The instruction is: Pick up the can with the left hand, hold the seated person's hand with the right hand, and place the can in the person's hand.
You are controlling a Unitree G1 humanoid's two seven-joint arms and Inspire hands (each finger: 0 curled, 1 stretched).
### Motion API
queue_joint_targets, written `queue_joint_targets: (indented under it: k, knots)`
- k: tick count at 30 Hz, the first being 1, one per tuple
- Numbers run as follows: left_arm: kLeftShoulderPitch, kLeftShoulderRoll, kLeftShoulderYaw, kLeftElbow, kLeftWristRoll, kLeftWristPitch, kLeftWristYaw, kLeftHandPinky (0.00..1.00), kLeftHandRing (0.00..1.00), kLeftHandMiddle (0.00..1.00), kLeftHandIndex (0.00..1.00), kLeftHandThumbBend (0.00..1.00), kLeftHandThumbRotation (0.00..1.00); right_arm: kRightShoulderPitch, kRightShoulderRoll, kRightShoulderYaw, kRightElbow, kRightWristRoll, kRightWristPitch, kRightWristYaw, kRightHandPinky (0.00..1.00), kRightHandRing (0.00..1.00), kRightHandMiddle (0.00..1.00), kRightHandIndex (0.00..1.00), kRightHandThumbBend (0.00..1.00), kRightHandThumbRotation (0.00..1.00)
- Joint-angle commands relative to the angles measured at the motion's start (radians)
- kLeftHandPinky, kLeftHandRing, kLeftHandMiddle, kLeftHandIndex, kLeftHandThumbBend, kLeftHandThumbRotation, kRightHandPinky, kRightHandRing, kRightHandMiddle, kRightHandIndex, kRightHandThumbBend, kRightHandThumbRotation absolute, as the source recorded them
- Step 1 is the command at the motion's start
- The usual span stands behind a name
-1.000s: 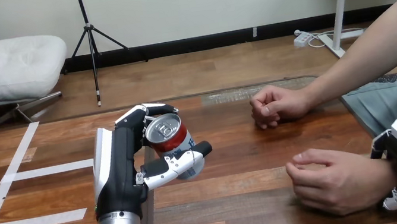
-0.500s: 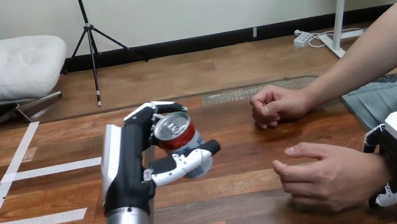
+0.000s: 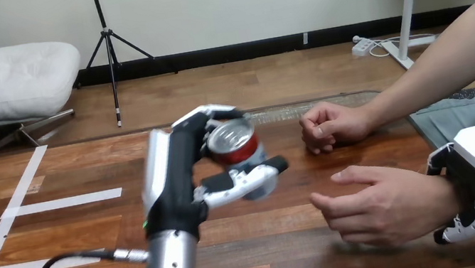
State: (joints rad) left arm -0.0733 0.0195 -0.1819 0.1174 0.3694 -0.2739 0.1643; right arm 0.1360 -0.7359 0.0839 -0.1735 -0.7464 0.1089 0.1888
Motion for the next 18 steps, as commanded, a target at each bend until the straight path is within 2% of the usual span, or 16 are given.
queue_joint_targets:
  k: [1, 8, 18]
  knots:
    - [-0.113, -0.028, -0.021, -0.009, 0.013, 0.005, 0.002, 0.40, 0.39, 0.43, 0.55, 0.70, 0.00, -0.030, 0.022, -0.017, -0.034, 0.009, -0.010, -0.014, 0.30, 0.40, 0.48, 0.52, 0.78, 0.00]
    - [-0.138, -0.048, -0.043, 0.009, 0.007, 0.023, -0.006, 0.39, 0.39, 0.44, 0.54, 0.70, 0.00, -0.027, 0.024, -0.018, -0.047, 0.007, -0.007, -0.005, 0.33, 0.42, 0.50, 0.52, 0.75, 0.00]
    - [-0.180, -0.072, -0.073, 0.064, 0.008, 0.011, -0.010, 0.41, 0.40, 0.43, 0.54, 0.70, 0.00, -0.021, 0.027, -0.016, -0.063, 0.009, -0.006, 0.003, 0.35, 0.44, 0.51, 0.52, 0.76, 0.00]
